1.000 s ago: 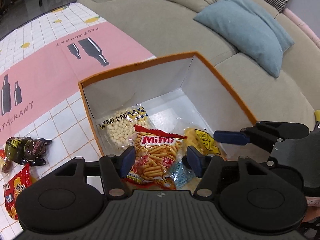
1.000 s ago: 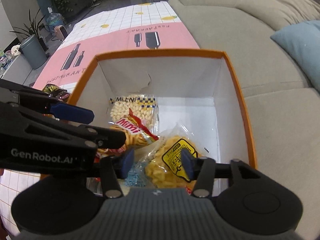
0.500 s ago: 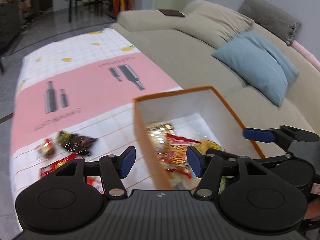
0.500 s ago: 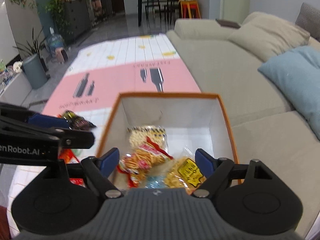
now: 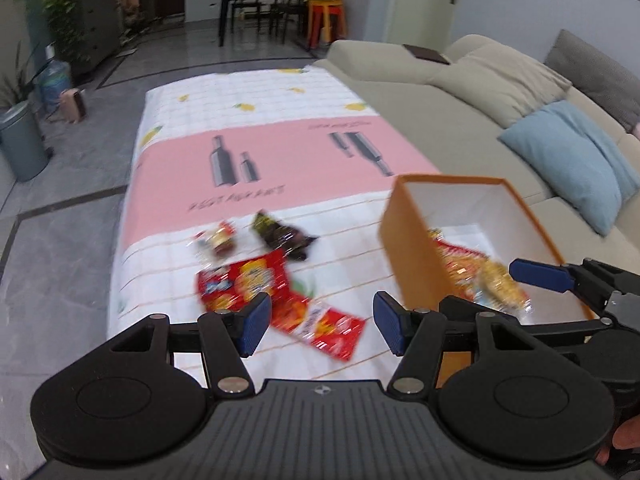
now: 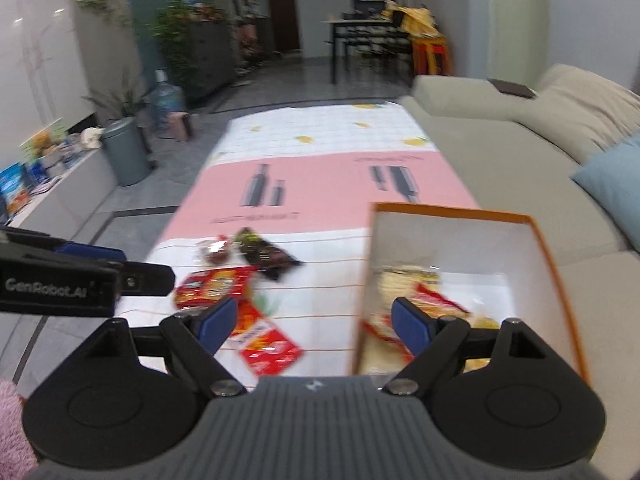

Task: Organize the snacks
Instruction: 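Move both tools back to the remaining red snack bags, then grasp the red crispy snack bag with the left tool while the right tool grasps the red spicy strip bag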

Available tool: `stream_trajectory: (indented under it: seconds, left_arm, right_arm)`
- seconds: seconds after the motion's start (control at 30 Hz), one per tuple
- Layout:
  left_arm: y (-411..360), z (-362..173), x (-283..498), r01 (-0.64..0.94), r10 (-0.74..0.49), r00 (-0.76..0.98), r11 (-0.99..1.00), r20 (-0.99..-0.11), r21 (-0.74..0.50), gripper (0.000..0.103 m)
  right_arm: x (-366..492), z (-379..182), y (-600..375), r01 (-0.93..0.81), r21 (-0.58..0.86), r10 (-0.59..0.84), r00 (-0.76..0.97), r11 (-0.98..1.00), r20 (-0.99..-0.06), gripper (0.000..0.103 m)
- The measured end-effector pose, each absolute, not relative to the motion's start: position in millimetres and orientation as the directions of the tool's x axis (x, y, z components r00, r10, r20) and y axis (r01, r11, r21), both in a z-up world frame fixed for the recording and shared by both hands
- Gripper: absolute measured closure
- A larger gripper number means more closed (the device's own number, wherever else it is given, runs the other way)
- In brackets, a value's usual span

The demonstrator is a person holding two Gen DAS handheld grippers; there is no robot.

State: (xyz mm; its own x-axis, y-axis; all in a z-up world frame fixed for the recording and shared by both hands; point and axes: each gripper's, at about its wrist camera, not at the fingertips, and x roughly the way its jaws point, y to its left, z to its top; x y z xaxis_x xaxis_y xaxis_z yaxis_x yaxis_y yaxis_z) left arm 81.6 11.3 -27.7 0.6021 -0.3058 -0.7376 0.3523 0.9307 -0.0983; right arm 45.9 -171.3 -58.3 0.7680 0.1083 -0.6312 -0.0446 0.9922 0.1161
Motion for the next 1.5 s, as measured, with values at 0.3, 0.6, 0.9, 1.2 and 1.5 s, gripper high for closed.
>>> stream_trajectory:
  seconds: [0.3, 0.6, 0.9, 1.2, 1.5]
  left_arm:
    - [46.2, -57.8, 83.5, 0.362, -0.288, 0.597, 0.93, -0.749, -0.069, 0.034]
    - [55.9, -86.4, 107.1, 0.437, -0.251, 0.558, 0.899, -0.791, 0.022, 0.034]
    - [61.4, -108.5, 134.5, 0.452, -0.228, 0.517, 0.891, -0.825, 0.037, 0.034]
    - [67.6, -127.8, 153.8, 0.481, -0.229, 0.489, 0.875, -0.842, 0.042, 0.034]
    - [67.9, -144.2, 168.1, 0.562, -0.258, 0.461, 0.825, -0.849, 0.054, 0.034]
  right_arm:
    - [58.0, -83.2, -113.3, -0.189, 0.049, 0.174, 0.732, 0.981, -0.659, 0.022]
    - [86.6, -108.7, -95.8, -0.238, -0.005, 0.164, 0.685, 0.971, -0.71, 0.022]
    - [120.6, -139.3, -83.5, -0.285, -0.045, 0.141, 0.598, 0.957, -0.789, 0.022]
    - [154.4, -168.1, -72.3, -0.327, -0.043, 0.141, 0.516, 0.944, -0.845, 0.022]
    - [180.4, -190.6, -63.1, -0.353, -0.03, 0.151, 0.473, 0.935, -0.868, 0.028]
